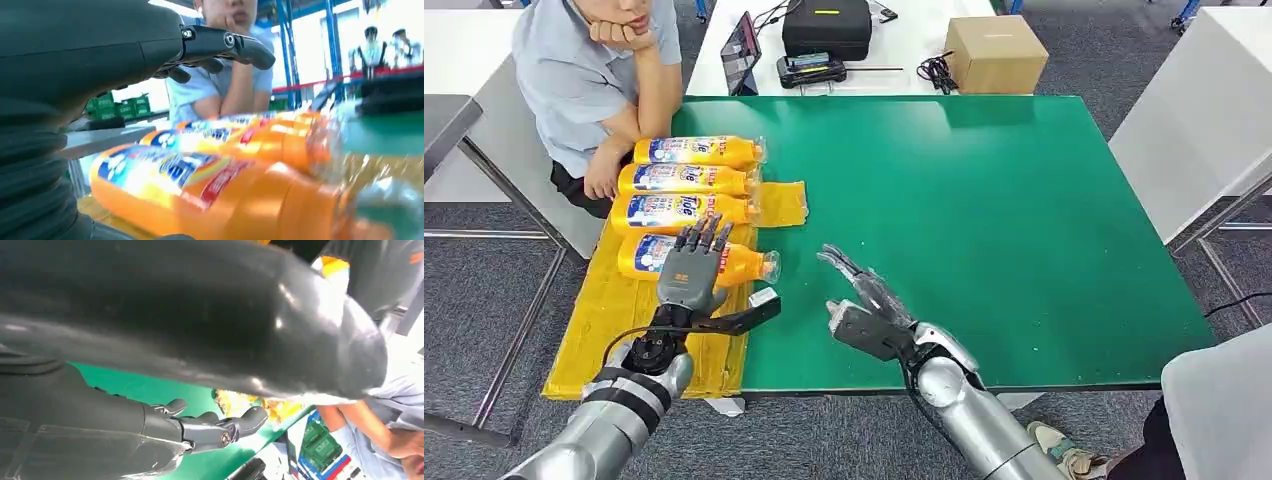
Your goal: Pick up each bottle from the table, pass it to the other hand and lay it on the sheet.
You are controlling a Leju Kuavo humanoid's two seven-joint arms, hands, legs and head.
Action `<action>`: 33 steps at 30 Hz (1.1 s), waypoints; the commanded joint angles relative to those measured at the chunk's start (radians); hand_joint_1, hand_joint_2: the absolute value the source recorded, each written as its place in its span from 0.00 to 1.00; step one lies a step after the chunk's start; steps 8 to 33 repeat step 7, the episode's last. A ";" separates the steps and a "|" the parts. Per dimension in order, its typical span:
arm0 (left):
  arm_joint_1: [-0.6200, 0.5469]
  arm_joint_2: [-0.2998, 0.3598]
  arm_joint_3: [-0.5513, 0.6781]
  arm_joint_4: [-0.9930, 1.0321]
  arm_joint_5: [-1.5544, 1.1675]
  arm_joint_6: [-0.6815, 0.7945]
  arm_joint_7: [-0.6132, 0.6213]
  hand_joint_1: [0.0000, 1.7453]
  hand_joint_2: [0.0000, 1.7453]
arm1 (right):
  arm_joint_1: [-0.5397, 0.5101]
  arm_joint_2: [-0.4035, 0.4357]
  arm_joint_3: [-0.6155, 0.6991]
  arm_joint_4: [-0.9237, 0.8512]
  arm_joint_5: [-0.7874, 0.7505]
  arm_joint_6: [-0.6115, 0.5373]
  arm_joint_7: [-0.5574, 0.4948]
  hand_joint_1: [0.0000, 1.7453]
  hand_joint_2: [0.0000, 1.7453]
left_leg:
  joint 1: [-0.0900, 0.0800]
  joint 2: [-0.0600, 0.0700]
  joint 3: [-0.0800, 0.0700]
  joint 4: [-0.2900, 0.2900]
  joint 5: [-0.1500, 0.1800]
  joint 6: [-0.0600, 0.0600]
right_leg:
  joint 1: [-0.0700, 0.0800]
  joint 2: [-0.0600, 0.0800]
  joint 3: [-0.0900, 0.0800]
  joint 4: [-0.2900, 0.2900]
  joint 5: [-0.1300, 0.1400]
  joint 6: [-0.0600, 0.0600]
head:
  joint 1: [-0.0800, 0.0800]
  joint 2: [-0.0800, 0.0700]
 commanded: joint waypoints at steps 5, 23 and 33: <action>0.231 -0.030 0.034 -0.415 0.270 0.025 -0.222 0.00 1.00 | 0.051 -0.019 -0.046 -0.030 -0.035 -0.038 -0.021 0.00 0.00 | 0.001 0.001 0.002 0.000 -0.001 -0.001 | 0.001 0.000 0.002 -0.001 -0.001 -0.002 | 0.000 0.000; 0.312 -0.067 0.024 -0.537 0.633 0.023 -0.438 0.00 1.00 | 0.126 0.013 -0.124 -0.121 -0.157 -0.019 -0.077 0.00 0.00 | 0.001 0.000 0.002 0.000 -0.002 -0.001 | 0.001 -0.001 0.003 -0.001 -0.002 -0.002 | 0.000 0.000; 0.312 -0.067 0.024 -0.537 0.633 0.023 -0.438 0.00 1.00 | 0.126 0.013 -0.124 -0.121 -0.157 -0.019 -0.077 0.00 0.00 | 0.001 0.000 0.002 0.000 -0.002 -0.001 | 0.001 -0.001 0.003 -0.001 -0.002 -0.002 | 0.000 0.000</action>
